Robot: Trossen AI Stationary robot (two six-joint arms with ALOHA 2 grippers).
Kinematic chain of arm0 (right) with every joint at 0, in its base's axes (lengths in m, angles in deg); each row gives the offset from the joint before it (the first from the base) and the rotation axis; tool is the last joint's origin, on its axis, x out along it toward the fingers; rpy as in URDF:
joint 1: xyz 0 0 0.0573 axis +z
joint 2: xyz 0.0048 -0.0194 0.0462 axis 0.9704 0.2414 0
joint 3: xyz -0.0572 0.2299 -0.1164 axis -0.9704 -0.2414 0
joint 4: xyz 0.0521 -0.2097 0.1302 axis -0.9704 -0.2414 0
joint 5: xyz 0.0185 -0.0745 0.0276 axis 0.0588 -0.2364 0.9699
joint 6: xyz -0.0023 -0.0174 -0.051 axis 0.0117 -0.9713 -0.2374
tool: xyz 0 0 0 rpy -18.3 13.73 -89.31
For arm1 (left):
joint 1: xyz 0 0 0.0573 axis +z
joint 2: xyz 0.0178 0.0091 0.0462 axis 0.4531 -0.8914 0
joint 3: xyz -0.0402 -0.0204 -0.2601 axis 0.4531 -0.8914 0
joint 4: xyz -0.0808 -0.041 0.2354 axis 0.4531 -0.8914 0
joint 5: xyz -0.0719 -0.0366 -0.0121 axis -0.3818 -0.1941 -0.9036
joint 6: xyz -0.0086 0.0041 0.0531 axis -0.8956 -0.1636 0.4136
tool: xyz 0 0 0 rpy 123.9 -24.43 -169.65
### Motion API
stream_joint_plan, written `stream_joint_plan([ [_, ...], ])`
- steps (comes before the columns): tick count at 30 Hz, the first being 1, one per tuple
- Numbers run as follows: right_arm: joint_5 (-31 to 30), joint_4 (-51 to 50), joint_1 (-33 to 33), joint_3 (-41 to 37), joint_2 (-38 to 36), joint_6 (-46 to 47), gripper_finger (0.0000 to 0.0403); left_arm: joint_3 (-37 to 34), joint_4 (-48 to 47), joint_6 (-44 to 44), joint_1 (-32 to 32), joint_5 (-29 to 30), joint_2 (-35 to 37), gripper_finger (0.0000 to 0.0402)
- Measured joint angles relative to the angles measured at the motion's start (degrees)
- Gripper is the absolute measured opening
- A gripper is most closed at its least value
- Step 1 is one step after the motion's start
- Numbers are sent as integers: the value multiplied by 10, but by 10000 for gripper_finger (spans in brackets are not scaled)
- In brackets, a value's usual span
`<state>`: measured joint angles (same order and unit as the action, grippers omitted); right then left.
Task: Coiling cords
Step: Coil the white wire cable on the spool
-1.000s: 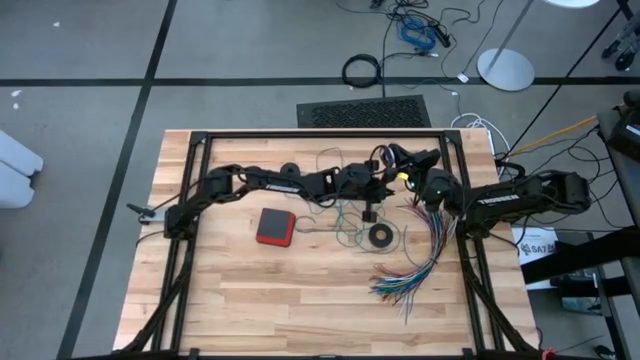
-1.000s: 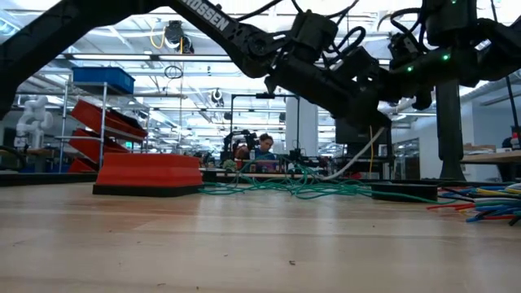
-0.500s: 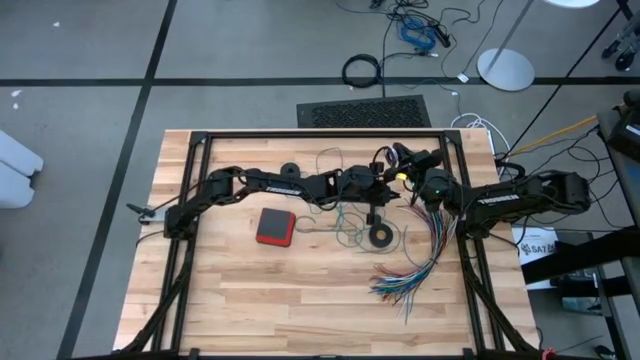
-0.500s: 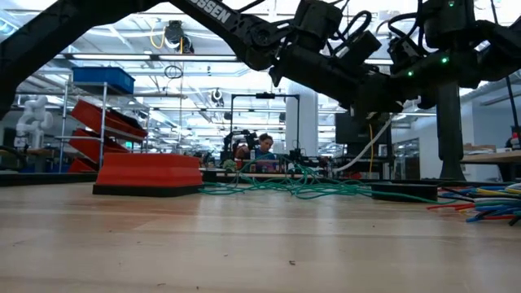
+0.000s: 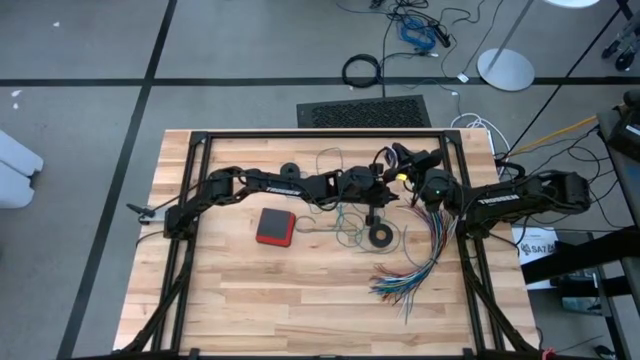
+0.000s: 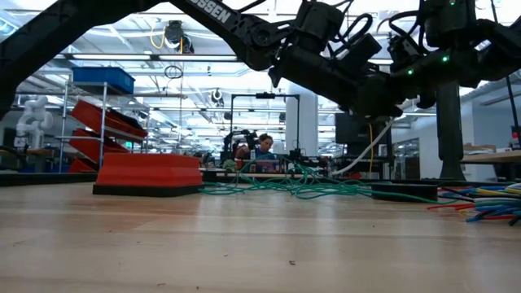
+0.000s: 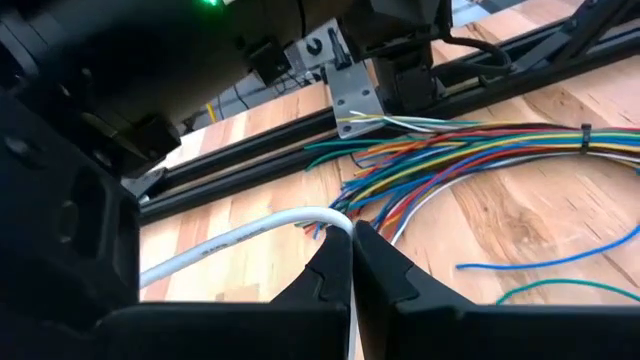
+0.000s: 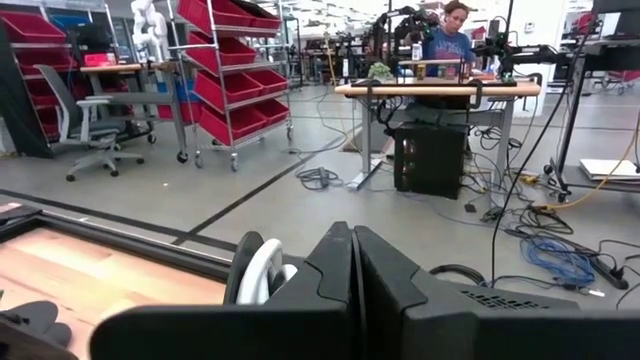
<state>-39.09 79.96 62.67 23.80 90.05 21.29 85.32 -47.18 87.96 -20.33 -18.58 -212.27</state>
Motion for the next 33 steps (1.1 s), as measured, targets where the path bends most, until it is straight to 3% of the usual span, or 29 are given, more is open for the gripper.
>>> stream_joint_plan([
  [17,3,-30,16,-4,-5,8,0,-1,-60,43,5,12,15,0],
  [26,14,3,21,-64,-83,30,0,-1,-96,59,15,19,41,0],
  [33,52,1,23,-84,-104,67,0,-1,-94,75,20,-19,58,0],
])
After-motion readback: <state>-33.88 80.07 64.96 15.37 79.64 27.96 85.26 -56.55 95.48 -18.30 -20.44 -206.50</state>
